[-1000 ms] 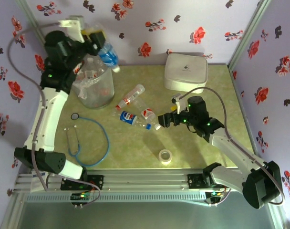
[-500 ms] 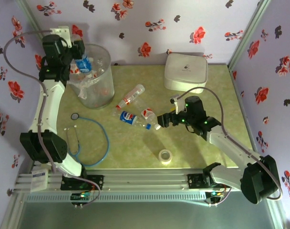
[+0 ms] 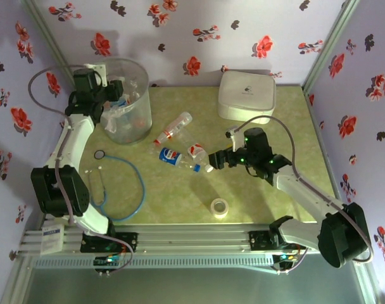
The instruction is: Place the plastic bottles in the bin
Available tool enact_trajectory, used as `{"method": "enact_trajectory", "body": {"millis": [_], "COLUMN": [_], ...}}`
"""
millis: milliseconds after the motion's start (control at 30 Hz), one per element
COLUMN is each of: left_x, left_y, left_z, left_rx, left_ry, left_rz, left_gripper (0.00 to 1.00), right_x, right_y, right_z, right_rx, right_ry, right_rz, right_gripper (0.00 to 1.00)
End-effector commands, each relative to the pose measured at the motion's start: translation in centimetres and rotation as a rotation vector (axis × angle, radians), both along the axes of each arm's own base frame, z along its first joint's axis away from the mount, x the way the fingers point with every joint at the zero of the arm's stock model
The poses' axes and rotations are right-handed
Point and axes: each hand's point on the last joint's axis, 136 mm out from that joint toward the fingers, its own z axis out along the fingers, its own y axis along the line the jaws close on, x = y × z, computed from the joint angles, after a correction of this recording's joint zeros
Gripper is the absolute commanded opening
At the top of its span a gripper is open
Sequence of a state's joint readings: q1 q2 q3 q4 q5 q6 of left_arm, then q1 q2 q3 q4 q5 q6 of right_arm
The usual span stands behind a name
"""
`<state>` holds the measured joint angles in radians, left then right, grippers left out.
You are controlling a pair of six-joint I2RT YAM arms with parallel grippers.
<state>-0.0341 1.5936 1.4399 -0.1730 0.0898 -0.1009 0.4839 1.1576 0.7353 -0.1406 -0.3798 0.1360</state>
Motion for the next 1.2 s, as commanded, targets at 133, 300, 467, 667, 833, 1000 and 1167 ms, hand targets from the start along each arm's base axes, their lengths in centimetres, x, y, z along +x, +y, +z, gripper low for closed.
{"method": "enact_trajectory", "body": {"millis": [133,300,467,667,833,1000,1167], "left_x": [-0.9,-0.5,-0.2,1.8,4.4,6.2,4.4], "left_y": [-0.7,-0.7,-0.4,-0.2,-1.0,-1.4,-1.5], "left_z": [0.0,5.0,8.7,9.4,7.3,4.7,2.3], "left_rx": [0.019,0.041,0.09,0.069,0.031,0.04,0.057], "left_ry": [0.058,0.002,-0.047,-0.048,0.005,0.072,0.111], "left_rz": [-0.033,-0.044,-0.049,-0.031,-0.048,-0.056,-0.057], "left_gripper": [0.65,0.87,0.94,0.79,0.57,0.34,0.09], "right_x": [0.5,0.6,0.6,0.6,0.5,0.5,0.3], "right_y": [-0.3,-0.3,-0.2,-0.3,-0.3,-0.4,-0.5], "right_z": [-0.4,-0.7,-1.0,-1.0,-1.3,-1.6,-1.8], "right_rx": [-0.007,-0.01,-0.007,-0.016,-0.027,-0.04,-0.048], "right_ry": [0.014,0.019,0.03,0.031,0.039,0.047,0.048], "right_rz": [-0.031,-0.032,-0.032,-0.029,-0.031,-0.032,-0.031], "right_gripper": [0.99,0.99,0.99,0.99,0.99,0.99,0.99]}}
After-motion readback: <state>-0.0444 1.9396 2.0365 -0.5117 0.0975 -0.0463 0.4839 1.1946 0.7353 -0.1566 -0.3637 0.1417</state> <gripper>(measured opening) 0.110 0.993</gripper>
